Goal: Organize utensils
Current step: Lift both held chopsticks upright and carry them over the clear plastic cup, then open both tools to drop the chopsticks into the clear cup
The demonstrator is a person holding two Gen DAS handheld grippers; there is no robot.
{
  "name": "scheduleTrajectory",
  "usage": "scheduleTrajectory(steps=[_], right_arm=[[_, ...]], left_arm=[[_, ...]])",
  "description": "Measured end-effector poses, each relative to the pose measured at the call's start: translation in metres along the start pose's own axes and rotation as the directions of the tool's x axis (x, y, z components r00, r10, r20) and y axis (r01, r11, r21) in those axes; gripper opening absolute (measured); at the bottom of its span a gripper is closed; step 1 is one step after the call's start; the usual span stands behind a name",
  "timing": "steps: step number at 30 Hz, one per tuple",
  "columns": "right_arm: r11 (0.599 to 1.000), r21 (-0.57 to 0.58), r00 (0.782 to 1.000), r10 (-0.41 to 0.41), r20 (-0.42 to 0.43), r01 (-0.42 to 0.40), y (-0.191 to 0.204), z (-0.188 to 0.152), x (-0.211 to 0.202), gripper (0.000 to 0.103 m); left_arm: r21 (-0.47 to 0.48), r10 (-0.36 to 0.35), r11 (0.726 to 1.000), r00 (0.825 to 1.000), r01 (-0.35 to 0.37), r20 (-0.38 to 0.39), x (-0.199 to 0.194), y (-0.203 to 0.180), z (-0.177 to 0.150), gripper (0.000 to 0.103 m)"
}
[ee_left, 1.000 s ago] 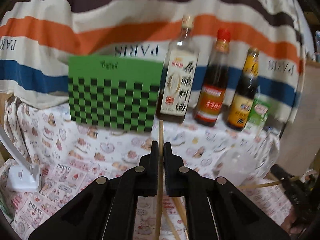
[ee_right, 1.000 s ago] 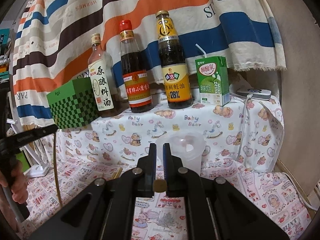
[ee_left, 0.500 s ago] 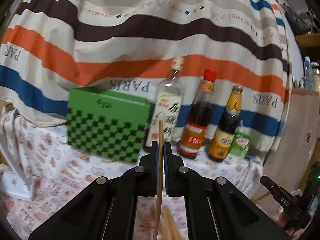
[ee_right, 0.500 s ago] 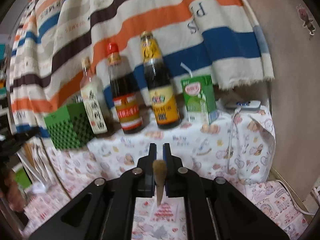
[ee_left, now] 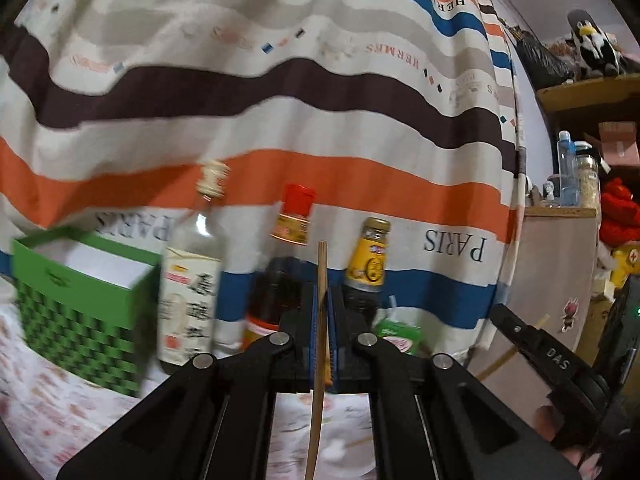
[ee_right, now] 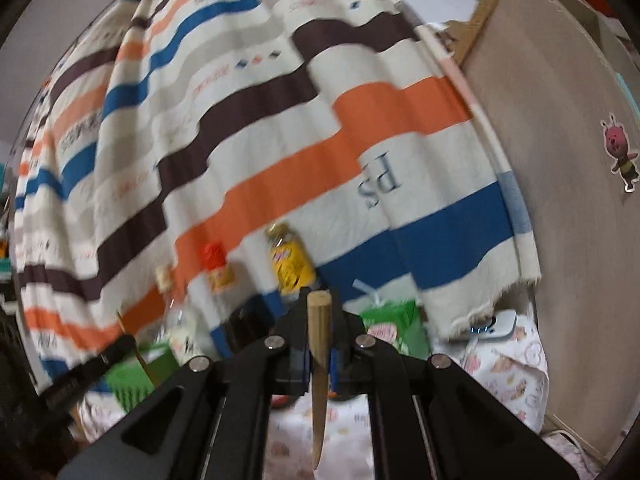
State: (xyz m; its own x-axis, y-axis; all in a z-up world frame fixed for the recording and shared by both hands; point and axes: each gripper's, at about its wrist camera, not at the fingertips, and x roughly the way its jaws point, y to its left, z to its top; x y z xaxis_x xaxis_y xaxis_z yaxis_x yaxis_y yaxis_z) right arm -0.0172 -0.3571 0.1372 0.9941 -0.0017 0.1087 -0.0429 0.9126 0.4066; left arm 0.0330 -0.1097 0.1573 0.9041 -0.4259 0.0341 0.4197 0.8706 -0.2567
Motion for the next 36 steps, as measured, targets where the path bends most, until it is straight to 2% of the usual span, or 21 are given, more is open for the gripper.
scheduleTrajectory(steps=[2,5,6,9,13,17,18,20,23,24,26,27,30,34,36], right_arm=[[1.0,0.018,1.0,-0.014,-0.013,0.014,-0.01,-0.003,0.013,0.006],[0.999,0.01,0.992,-0.044,-0.115,0.045,-0.026,-0.015,0.038,0.006],[0.999,0.022,0.983,-0.035,-0.179,0.04,-0.033,-0.021,0.049,0.006],[0.997,0.05,0.954,-0.035,-0.299,0.052,-0.046,-0.035,0.071,0.006],[0.999,0.039,0.896,-0.015,-0.443,0.036,-0.045,-0.053,0.095,0.006],[0.999,-0.011,0.864,-0.046,-0.502,0.047,-0.036,-0.067,0.103,0.006],[0.999,-0.016,0.851,-0.048,-0.523,0.046,-0.035,-0.069,0.105,0.006],[0.998,-0.014,0.841,-0.057,-0.538,0.058,-0.037,-0.072,0.108,0.006],[0.996,-0.013,0.819,-0.079,-0.569,0.087,-0.041,-0.074,0.113,0.008],[0.996,-0.003,0.81,-0.073,-0.582,0.088,-0.043,-0.075,0.114,0.008],[0.996,0.025,0.794,-0.055,-0.606,0.087,-0.048,-0.076,0.117,0.029],[0.995,0.035,0.782,-0.05,-0.621,0.091,-0.05,-0.077,0.118,0.045],[0.995,0.029,0.763,-0.05,-0.644,0.09,-0.052,-0.079,0.12,0.048],[0.995,-0.042,0.753,-0.096,-0.65,0.09,-0.043,-0.077,0.117,0.061],[0.99,-0.099,0.732,-0.141,-0.667,0.101,-0.035,-0.076,0.117,0.064]], left_arm=[[-0.048,-0.002,0.999,1.0,0.002,0.003,0.012,-0.001,-0.009,0.004],[-0.075,0.01,0.997,1.0,-0.009,0.01,0.028,-0.004,-0.015,0.004],[-0.079,0.01,0.997,1.0,-0.009,0.019,0.032,-0.004,-0.016,0.004],[-0.093,0.035,0.995,0.999,-0.031,0.039,0.041,-0.006,-0.021,0.004],[-0.1,0.057,0.993,0.998,-0.057,-0.008,0.053,-0.007,-0.041,0.004],[-0.054,0.086,0.994,0.994,-0.09,-0.073,0.067,-0.009,-0.066,0.004],[-0.065,0.078,0.994,0.992,-0.084,-0.095,0.07,-0.008,-0.069,0.004],[-0.069,0.074,0.994,0.989,-0.083,-0.125,0.073,-0.008,-0.072,0.004],[-0.012,0.115,0.993,0.979,-0.119,-0.168,0.081,-0.011,-0.075,0.004],[-0.018,0.104,0.994,0.975,-0.109,-0.198,0.084,-0.008,-0.075,0.008],[-0.052,0.093,0.993,0.967,-0.108,-0.236,0.087,0.001,-0.074,0.019],[-0.052,0.119,0.99,0.966,-0.134,-0.23,0.084,0.005,-0.072,0.025],[0.002,0.185,0.982,0.96,-0.189,-0.21,0.071,0.015,-0.065,0.037],[0.108,0.28,0.959,0.939,-0.263,-0.197,0.047,0.028,-0.056,0.05],[0.145,0.324,0.943,0.926,-0.3,-0.192,0.03,0.037,-0.052,0.065]])
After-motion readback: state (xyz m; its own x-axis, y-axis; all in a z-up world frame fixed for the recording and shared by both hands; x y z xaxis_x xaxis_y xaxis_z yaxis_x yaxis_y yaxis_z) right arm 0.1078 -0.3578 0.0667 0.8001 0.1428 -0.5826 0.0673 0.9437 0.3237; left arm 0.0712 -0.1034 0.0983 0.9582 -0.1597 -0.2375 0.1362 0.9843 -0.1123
